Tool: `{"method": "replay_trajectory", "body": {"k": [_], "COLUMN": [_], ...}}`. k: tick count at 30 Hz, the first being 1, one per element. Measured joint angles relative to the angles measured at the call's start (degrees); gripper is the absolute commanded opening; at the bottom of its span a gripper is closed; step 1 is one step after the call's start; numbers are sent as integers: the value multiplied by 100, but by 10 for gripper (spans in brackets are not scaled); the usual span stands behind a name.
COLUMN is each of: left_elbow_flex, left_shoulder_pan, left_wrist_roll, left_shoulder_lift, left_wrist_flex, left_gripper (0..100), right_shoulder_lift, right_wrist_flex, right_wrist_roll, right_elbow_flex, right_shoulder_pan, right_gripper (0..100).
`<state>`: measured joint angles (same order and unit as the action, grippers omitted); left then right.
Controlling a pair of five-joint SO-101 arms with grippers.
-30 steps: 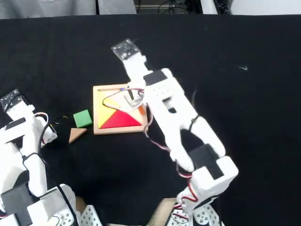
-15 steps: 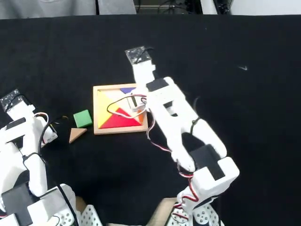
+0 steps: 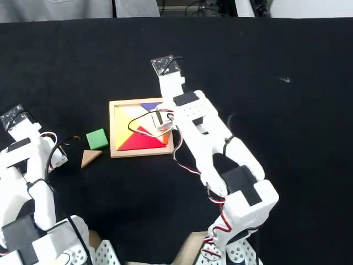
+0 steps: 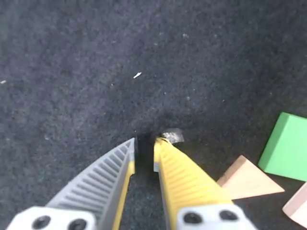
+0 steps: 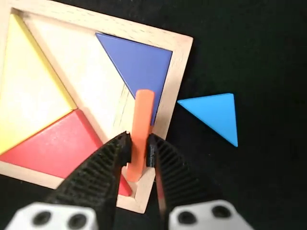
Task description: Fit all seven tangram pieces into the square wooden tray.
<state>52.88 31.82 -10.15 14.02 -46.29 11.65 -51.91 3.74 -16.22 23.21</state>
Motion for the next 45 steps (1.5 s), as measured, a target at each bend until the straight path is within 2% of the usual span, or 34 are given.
{"method": "replay_trajectory", "body": {"k": [3,8,24,26,31,41,45], "left_elbow_flex": [0,0,0,0,0,0,0], "left_shoulder_pan": [0,0,0,0,0,0,0], "left_wrist_roll": [0,0,0,0,0,0,0], "left_shoulder_lift": [0,0,0,0,0,0,0], "left_wrist_flex": [0,0,0,0,0,0,0], "left_gripper": [80,80,80,80,80,80,80], "right_shoulder_lift": [9,9,53,62,62,545,642], "right_wrist_flex": [0,-9,-229,-229,-229,-448,-545], "right_wrist_roll": [0,0,-9,-211,-1468,-2514,-2927], "right_elbow_flex": [0,0,53,202,527,536,651], "right_shoulder_pan": [0,70,193,211,229,563,695], "right_gripper": [18,129,130,130,133,136,198]}}
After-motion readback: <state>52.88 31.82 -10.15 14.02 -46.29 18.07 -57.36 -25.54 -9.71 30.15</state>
